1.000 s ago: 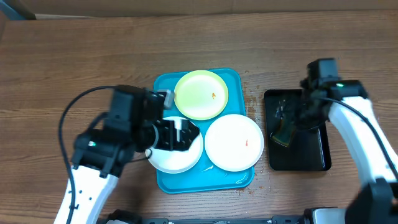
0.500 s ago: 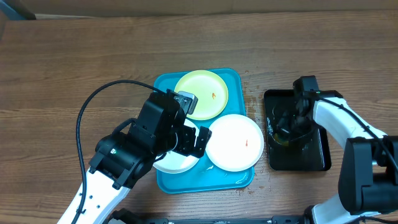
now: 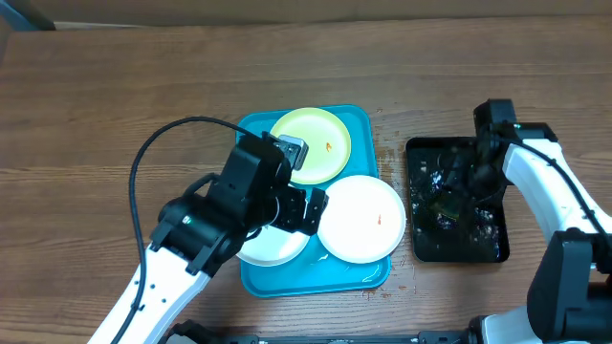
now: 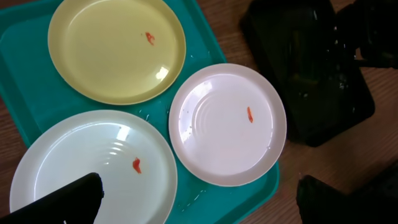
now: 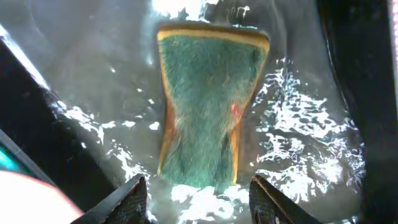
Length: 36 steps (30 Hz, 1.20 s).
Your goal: Clean dirty plates on tray and stack at the side
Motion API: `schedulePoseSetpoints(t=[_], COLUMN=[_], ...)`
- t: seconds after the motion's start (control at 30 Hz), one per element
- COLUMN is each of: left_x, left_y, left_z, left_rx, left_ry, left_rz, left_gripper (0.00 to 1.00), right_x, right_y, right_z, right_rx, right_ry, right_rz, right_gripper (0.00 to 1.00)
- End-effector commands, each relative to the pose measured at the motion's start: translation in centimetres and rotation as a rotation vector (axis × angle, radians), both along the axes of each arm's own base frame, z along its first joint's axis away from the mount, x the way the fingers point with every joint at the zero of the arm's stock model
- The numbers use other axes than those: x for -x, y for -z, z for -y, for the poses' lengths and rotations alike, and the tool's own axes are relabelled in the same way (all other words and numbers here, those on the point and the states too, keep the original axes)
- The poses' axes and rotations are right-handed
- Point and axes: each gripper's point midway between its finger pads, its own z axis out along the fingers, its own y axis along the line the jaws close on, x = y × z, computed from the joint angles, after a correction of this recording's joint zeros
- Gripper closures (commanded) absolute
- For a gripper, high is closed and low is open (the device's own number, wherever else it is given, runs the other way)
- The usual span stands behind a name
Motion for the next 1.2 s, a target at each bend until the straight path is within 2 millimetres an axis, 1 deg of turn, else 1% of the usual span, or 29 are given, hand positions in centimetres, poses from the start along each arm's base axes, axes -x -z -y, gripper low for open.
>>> schedulePoseSetpoints(t=[0.0, 0.1, 0.13, 0.23, 0.3, 0.33, 0.37, 0.43, 0.5, 0.57, 0.67, 0.7, 0.73, 0.77, 0.83, 0.9, 0.93, 1.0, 1.03, 1.07, 1.13, 1.17], left_x=[-0.3, -0.1, -0.1, -0.1, -0.1, 0.0, 0.1, 0.4, 0.7, 0.9, 1.0, 1.0, 0.8, 0.8, 0.8, 0.8, 0.8, 0.8, 0.8, 0.8, 0.9, 0.9], left_y=[-0.1, 0.4, 0.6, 0.7, 0.6, 0.6, 0.5, 0.2, -0.3, -0.7, -1.4, -1.6, -1.7, -1.7, -1.7, -1.7, -1.7, -1.6, -1.5, -1.5, -1.4, -1.3], left_z=[0.6, 1.3, 1.3, 1.4, 1.4, 1.4, 1.5, 1.8, 1.9, 1.7, 1.5, 1.3, 1.0, 0.9, 0.9, 0.9, 0.9, 0.9, 0.9, 0.9, 0.8, 0.8], left_rx=[0.011, 0.025, 0.024, 0.022, 0.023, 0.025, 0.032, 0.050, 0.061, 0.066, 0.073, 0.071, 0.063, 0.060, 0.057, 0.057, 0.057, 0.055, 0.053, 0.051, 0.048, 0.047], left_ry=[0.000, 0.024, 0.026, 0.029, 0.030, 0.031, 0.039, 0.058, 0.075, 0.074, 0.069, 0.065, 0.054, 0.050, 0.048, 0.048, 0.048, 0.048, 0.048, 0.048, 0.047, 0.047], left_rz=[-0.013, -0.049, -0.055, -0.056, -0.053, -0.054, -0.055, -0.056, -0.045, -0.033, -0.008, 0.001, 0.013, 0.018, 0.020, 0.019, 0.018, 0.016, 0.013, 0.010, 0.004, 0.003], left_gripper=[0.00, 0.00, 0.00, 0.00, 0.00, 0.00, 0.00, 0.00, 0.05, 0.08, 0.08, 0.07, 0.06, 0.05, 0.04, 0.03, 0.03, 0.02, 0.02, 0.01, 0.00, 0.00], right_x=[1.2, 0.4, -0.1, -1.8, -2.3, -2.2, -2.2, -1.8, -1.1, -0.1, 1.6, 2.0, 2.3, 2.4, 2.1, 1.4, 1.0, 0.6, 0.7, 0.8, 1.3, 1.5], right_y=[1.7, 3.2, 3.4, 3.7, 3.6, 3.6, 3.6, 3.6, 3.2, 2.9, 2.1, 2.0, 1.9, 1.9, 2.1, 2.3, 2.5, 3.0, 3.2, 3.5, 4.3, 4.7], right_z=[0.3, 2.9, 3.2, 3.0, 2.6, 2.3, 1.8, 0.0, -1.9, -2.2, -1.9, -1.9, -1.9, -1.9, -1.4, -0.8, -0.7, -0.7, -0.7, -0.7, -0.7, -0.7], right_rx=[0.027, 0.147, 0.153, 0.110, 0.089, 0.074, 0.051, -0.045, -0.146, -0.164, -0.151, -0.147, -0.148, -0.147, -0.118, -0.083, -0.076, -0.076, -0.077, -0.078, -0.081, -0.078], right_ry=[0.028, 0.187, 0.218, 0.225, 0.212, 0.209, 0.193, 0.106, -0.023, -0.084, -0.122, -0.119, -0.117, -0.108, -0.072, -0.052, -0.049, -0.021, 0.006, 0.029, 0.048, 0.050], right_rz=[-0.014, 0.055, 0.079, 0.158, 0.174, 0.172, 0.167, 0.153, 0.132, 0.091, 0.008, -0.010, -0.024, -0.029, -0.026, 0.003, 0.023, 0.044, 0.045, 0.043, 0.039, 0.040], right_gripper=[0.47, 0.64, 0.70, 0.83, 0.94, 0.96, 0.96, 0.96, 0.96, 0.96, 0.96, 0.85, 0.53, 0.48, 0.43, 0.43, 0.45, 0.55, 0.61, 0.70, 0.76, 0.82])
